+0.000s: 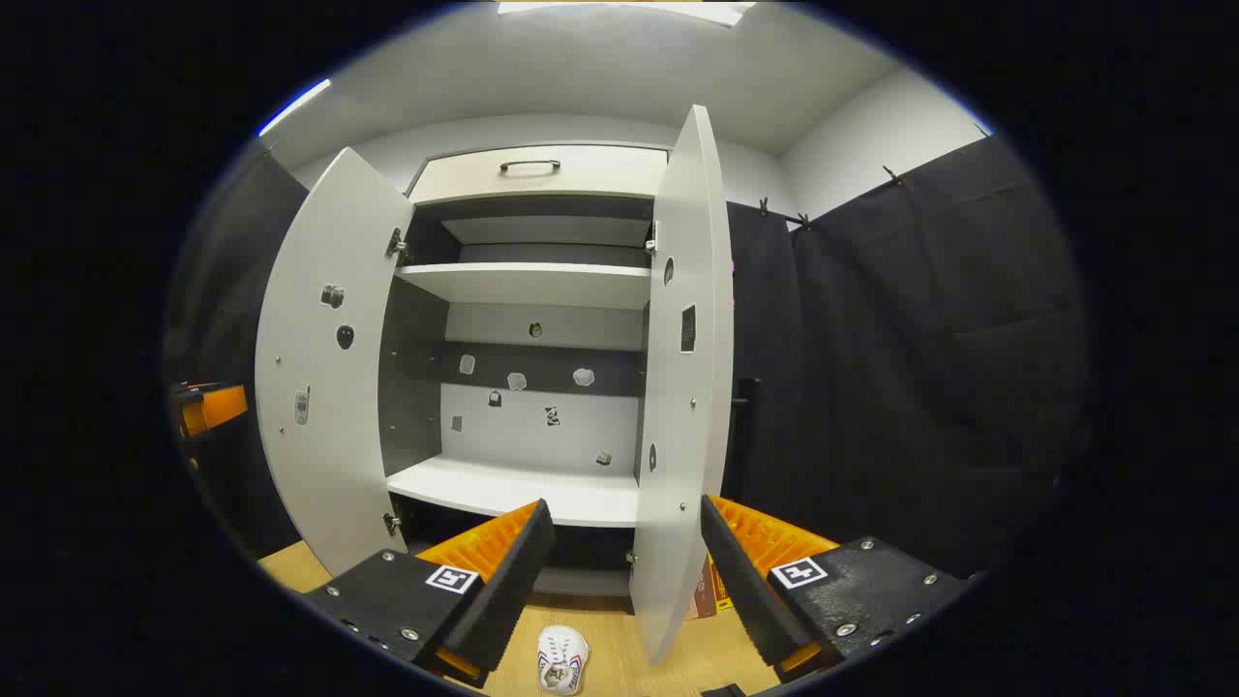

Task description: Grab one shoe with the right hand and put it into the shoe cabinet, grab the other shoe with the left hand and put it into the shoe cabinet; then close the right door with the right hand and the left door with the left hand.

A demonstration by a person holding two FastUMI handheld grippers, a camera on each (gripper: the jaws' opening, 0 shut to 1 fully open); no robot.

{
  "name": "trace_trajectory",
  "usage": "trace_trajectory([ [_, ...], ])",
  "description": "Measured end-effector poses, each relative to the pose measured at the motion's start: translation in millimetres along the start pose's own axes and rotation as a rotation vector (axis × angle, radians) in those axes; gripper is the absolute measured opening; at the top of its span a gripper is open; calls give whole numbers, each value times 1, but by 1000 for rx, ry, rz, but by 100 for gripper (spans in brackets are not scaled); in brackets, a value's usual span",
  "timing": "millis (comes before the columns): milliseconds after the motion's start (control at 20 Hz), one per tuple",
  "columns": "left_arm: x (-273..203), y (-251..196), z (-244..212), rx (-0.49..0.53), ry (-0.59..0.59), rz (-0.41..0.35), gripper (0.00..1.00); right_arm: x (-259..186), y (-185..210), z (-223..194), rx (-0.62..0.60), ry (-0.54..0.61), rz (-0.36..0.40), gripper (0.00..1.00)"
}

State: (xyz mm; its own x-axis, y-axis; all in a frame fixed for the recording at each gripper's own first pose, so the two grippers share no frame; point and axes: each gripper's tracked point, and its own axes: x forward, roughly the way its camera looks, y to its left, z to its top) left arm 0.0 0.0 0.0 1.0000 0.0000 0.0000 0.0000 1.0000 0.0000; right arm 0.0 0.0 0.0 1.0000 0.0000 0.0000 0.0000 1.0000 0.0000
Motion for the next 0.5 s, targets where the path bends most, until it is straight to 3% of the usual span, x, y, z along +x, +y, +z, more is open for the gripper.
trace_trajectory([
  [500, 4, -12, -6, 9, 9, -24, 96, 7, 4, -13, 3, 23, 7, 94],
])
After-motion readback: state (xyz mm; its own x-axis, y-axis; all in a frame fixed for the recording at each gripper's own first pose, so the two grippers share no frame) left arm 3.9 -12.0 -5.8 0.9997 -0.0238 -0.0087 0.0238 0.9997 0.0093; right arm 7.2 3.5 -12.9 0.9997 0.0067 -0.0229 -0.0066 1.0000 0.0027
